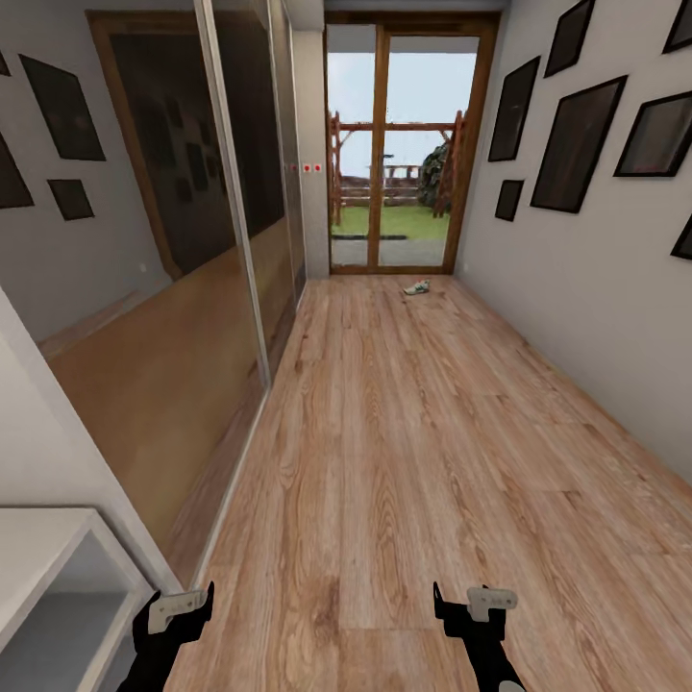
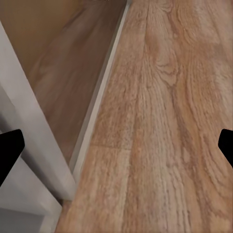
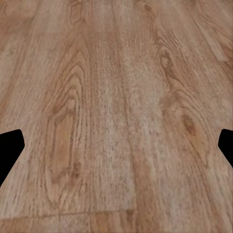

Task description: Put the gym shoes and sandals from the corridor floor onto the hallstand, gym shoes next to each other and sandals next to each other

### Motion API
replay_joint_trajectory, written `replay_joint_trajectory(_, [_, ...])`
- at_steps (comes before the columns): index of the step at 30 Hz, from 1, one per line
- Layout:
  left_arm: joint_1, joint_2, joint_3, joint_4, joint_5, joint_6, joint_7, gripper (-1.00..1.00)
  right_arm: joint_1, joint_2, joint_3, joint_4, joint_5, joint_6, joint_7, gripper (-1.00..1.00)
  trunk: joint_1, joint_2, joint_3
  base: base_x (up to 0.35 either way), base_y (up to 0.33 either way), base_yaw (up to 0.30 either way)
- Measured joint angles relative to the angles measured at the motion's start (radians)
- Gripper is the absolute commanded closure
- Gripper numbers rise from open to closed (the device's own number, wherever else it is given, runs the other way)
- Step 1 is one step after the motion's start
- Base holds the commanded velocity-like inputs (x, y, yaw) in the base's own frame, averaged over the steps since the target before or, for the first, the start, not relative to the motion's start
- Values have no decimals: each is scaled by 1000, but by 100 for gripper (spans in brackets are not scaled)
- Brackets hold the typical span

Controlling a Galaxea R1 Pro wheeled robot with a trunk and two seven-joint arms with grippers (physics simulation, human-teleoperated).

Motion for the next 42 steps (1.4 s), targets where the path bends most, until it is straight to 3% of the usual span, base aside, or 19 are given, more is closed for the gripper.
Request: replay_joint_trajectory(42, [0,0,1,0,1,0,0,-100,0,0,0,1,0,0,0,-100,0,0,0,98,0,0])
